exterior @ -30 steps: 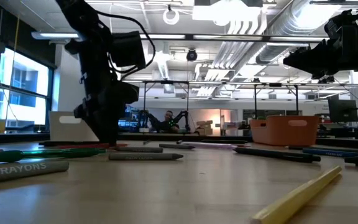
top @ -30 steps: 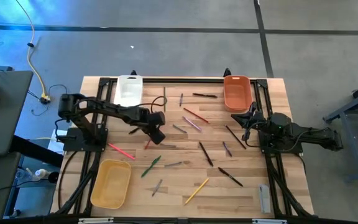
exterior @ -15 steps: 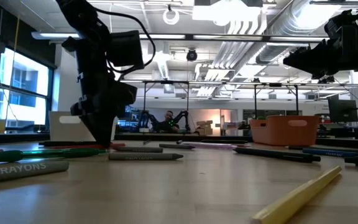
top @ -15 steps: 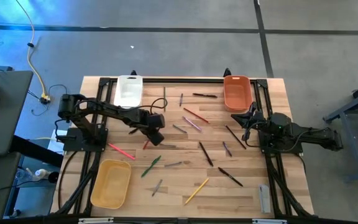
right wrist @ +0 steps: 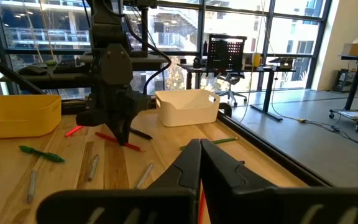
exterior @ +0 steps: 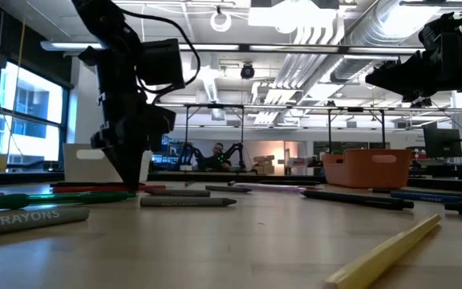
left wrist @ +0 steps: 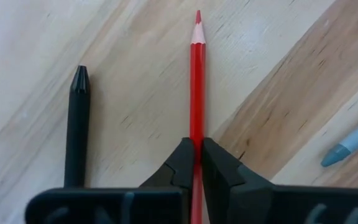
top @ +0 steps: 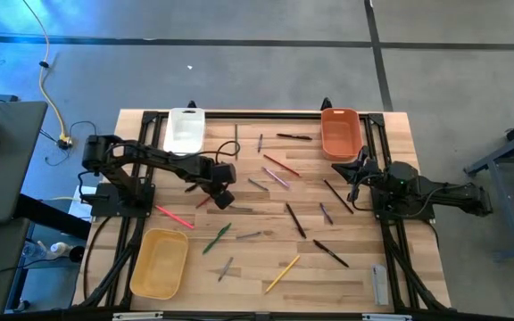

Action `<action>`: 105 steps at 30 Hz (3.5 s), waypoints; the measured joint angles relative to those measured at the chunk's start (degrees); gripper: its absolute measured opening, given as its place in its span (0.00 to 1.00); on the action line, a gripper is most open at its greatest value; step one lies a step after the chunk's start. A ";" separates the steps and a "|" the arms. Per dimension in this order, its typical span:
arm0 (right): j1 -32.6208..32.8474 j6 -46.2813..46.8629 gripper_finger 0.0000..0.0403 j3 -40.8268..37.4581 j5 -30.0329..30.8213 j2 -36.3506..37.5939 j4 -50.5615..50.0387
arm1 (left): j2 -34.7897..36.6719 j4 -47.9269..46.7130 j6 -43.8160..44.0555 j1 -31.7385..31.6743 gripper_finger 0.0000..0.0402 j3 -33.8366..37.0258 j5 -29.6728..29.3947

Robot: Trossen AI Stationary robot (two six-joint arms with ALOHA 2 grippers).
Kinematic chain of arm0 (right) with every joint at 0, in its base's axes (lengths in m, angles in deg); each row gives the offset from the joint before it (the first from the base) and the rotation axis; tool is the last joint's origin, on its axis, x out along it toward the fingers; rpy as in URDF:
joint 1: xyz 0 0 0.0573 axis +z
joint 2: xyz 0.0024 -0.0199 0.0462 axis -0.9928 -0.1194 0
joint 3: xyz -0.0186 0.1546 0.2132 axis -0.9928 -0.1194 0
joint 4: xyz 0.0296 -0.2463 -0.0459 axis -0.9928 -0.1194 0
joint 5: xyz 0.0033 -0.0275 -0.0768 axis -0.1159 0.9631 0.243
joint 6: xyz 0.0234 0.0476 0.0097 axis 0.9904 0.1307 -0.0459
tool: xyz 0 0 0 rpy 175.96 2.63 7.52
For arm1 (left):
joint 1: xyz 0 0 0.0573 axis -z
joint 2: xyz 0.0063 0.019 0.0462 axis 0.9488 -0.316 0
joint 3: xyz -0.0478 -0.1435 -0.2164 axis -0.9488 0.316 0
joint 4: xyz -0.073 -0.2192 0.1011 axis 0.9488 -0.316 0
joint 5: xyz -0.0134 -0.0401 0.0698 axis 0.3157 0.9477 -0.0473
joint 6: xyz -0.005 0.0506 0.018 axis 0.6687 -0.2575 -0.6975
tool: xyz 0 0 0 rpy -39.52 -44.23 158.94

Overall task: Sort crayons/erasers/pens/pencils in bins
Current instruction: Put the bottom red pencil into the white bin, then put the bottom blue crayon into the orange bin

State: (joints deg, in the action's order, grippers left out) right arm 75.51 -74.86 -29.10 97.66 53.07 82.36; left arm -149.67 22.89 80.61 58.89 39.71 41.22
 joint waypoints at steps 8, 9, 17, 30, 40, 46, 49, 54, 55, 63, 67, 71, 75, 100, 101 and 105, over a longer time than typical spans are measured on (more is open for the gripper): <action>0.00 0.00 0.00 0.00 0.00 0.01 0.00 | 6.20 -3.17 0.37 -0.06 0.00 0.16 0.95; 0.01 0.00 0.00 -0.01 0.00 0.00 0.00 | 7.23 -3.37 0.38 -0.13 0.00 0.16 0.78; 0.01 0.00 0.00 0.01 0.00 0.01 0.00 | 17.85 -5.70 -0.17 -3.49 0.00 0.07 -1.44; -0.01 0.01 0.00 0.01 0.00 0.01 0.00 | 25.78 -6.34 -15.18 -20.89 0.00 -9.24 -7.17; 0.01 0.00 0.00 0.00 0.00 0.01 0.00 | 22.09 -6.74 -22.56 -36.75 0.00 -12.70 -6.56; -0.01 0.01 0.00 0.01 0.00 0.01 0.00 | 18.04 -3.95 -24.33 -42.77 0.00 -12.70 -6.67; 0.00 0.01 0.00 0.00 0.00 0.01 0.00 | 15.67 -2.63 -25.61 -44.68 0.00 -12.70 -6.68; -0.01 0.01 0.00 0.01 0.00 0.01 0.00 | 11.73 -2.01 -26.03 -46.54 0.00 -12.68 -6.73; 0.01 0.01 0.00 -0.01 0.00 0.01 0.00 | 11.00 -1.97 -26.08 -46.72 0.00 -12.51 -6.71; 0.01 0.01 0.00 0.01 0.00 0.01 0.00 | 9.34 0.83 -25.06 -46.88 0.00 -8.00 -7.73; 0.00 0.01 0.00 0.00 0.00 0.01 0.00 | 9.40 -0.10 -24.88 -46.88 0.00 -8.00 -8.18; 0.01 0.00 0.00 0.01 0.00 0.01 0.00 | 9.43 -1.25 -24.64 -46.37 0.00 -8.00 -8.24; 0.01 0.00 0.00 0.01 -0.01 0.01 0.00 | 10.99 -2.22 -26.87 -43.78 0.00 -8.00 -10.67; 0.01 0.00 0.00 0.00 0.00 0.01 0.00 | 35.35 47.49 -28.90 -19.18 0.00 19.67 -3.27; 0.01 0.01 0.00 0.00 0.00 0.01 0.00 | 35.51 49.66 -29.39 -18.46 0.00 20.92 -2.97; 0.01 0.01 0.00 0.00 0.00 0.01 0.00 | 35.54 55.19 -31.30 -15.95 0.00 24.40 -1.89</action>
State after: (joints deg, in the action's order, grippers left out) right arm 75.52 -74.85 -29.10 97.66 53.08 82.36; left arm -114.13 78.09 49.32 42.94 64.11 39.33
